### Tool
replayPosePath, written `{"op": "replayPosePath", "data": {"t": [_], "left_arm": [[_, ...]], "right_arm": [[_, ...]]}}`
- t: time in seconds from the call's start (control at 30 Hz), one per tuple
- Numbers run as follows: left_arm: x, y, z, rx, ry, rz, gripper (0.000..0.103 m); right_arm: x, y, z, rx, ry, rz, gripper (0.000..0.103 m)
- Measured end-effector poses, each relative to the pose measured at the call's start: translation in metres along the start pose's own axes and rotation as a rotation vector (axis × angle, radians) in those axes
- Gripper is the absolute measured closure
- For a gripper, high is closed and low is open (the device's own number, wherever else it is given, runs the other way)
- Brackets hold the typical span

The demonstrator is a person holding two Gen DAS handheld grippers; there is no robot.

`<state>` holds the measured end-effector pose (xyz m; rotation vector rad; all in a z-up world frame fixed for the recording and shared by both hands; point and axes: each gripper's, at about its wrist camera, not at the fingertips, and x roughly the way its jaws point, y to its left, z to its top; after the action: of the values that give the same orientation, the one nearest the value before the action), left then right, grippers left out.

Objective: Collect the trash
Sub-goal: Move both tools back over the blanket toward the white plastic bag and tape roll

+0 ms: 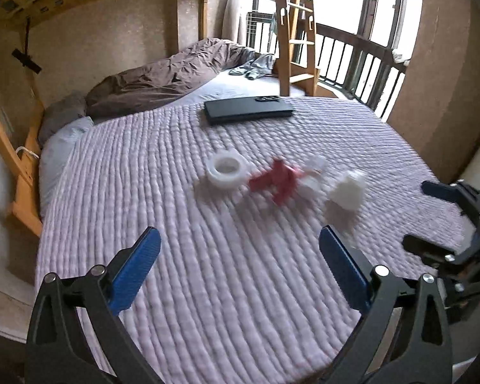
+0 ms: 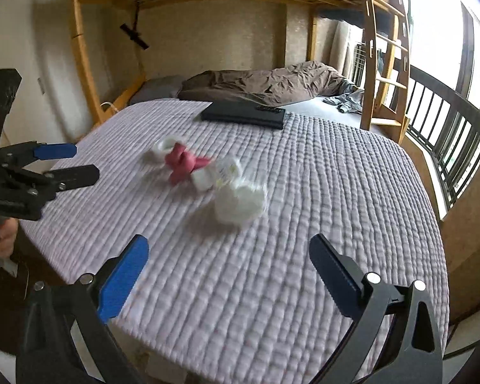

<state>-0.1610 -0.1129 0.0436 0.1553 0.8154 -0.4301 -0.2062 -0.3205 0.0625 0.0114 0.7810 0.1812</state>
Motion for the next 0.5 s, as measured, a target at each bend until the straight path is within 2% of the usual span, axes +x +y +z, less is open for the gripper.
{"op": "replayPosePath", "data": {"t": [0.23,0.33,0.47,0.5], "left_arm": [[0.044,0.011,0.024,-0.009,0.043,0.026,0.016],[0.062,0.016,0.03,-0.022,0.07,0.019,0.024],[0.08,0.023,0.037,-0.048,0.089,0.002,0.025],[0.083,0.025,0.039,-0.055,0.091,-0.01,0.025]], "right_arm": [[0.036,-0.006,0.02,0.046,0.03,0.015,0.005],[0.047,-0.005,0.023,0.049,0.044,0.014,0.006],[0.061,-0.007,0.027,0.066,0.063,0.017,0.006],[0.064,-0.007,0.027,0.069,0.066,0.017,0.009]]}}
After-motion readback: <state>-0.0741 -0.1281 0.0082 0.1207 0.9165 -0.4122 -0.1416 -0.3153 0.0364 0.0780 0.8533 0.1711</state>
